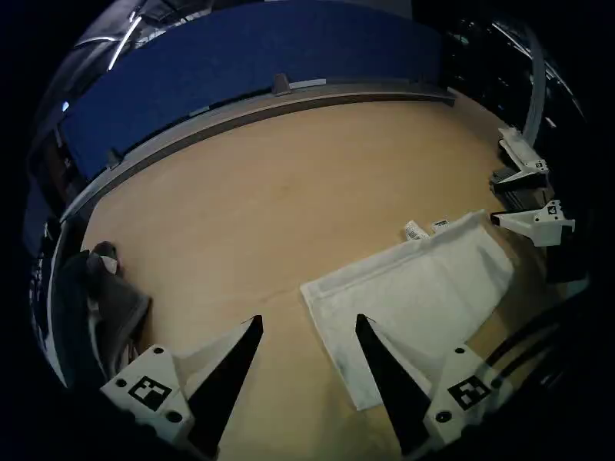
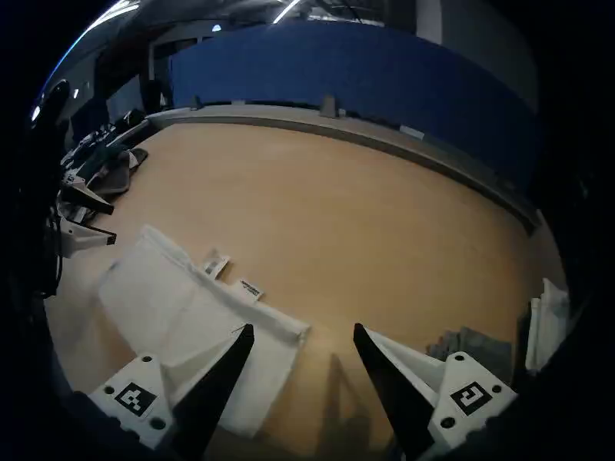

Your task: Fold towel

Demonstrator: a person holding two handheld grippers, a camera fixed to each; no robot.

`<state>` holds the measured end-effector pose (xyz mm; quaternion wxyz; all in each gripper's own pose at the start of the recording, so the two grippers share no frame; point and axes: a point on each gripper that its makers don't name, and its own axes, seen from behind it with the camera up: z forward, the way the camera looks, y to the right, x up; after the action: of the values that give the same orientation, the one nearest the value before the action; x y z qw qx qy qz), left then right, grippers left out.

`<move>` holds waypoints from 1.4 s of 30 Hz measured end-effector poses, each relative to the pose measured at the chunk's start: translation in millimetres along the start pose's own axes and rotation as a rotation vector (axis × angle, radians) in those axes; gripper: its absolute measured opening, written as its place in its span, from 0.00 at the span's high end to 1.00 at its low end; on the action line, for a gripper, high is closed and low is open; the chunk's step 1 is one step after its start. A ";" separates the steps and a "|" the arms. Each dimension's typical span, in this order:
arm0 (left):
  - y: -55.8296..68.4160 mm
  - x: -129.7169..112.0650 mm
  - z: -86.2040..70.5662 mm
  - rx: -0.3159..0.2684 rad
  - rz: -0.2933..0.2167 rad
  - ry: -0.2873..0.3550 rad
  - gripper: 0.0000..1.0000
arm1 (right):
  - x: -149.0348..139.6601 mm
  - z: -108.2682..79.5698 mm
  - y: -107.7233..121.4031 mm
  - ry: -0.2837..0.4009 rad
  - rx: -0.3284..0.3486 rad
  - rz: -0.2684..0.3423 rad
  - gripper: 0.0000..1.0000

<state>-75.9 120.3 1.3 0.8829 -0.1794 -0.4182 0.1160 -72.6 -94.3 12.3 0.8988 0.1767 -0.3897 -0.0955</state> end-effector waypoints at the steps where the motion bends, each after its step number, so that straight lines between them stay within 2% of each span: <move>1: 0.3 0.0 -1.1 0.000 -0.003 0.002 0.08 | -0.4 -1.1 -0.5 0.000 0.002 0.001 0.00; 9: 3.3 -3.7 -11.6 -0.002 -0.038 0.015 0.07 | -9.2 -8.8 -5.1 -0.004 0.013 0.008 0.00; 17: 10.6 -18.8 -23.6 -0.005 -0.056 0.012 0.07 | -27.0 -19.7 -14.9 -0.019 0.027 0.009 0.00; 26: 19.7 -56.4 -43.8 0.002 -0.100 -0.014 0.07 | -59.7 -36.4 -30.8 -0.044 0.045 0.017 0.00; 33: 33.6 -92.0 -59.4 -0.006 -0.142 -0.046 0.07 | -85.0 -45.9 -43.3 -0.065 0.059 0.032 0.00; 38: 40.2 -105.3 -67.8 -0.010 -0.160 -0.054 0.08 | -95.0 -52.2 -49.3 -0.071 0.068 0.039 0.00; 42: 41.5 -107.8 -67.6 -0.011 -0.161 -0.054 0.08 | -98.7 -53.2 -50.9 -0.078 0.072 0.034 0.00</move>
<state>-92.6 104.9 -130.6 0.8768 -0.1469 -0.4555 0.0473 -102.1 -97.6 -107.1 0.8776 0.1983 -0.4303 -0.0731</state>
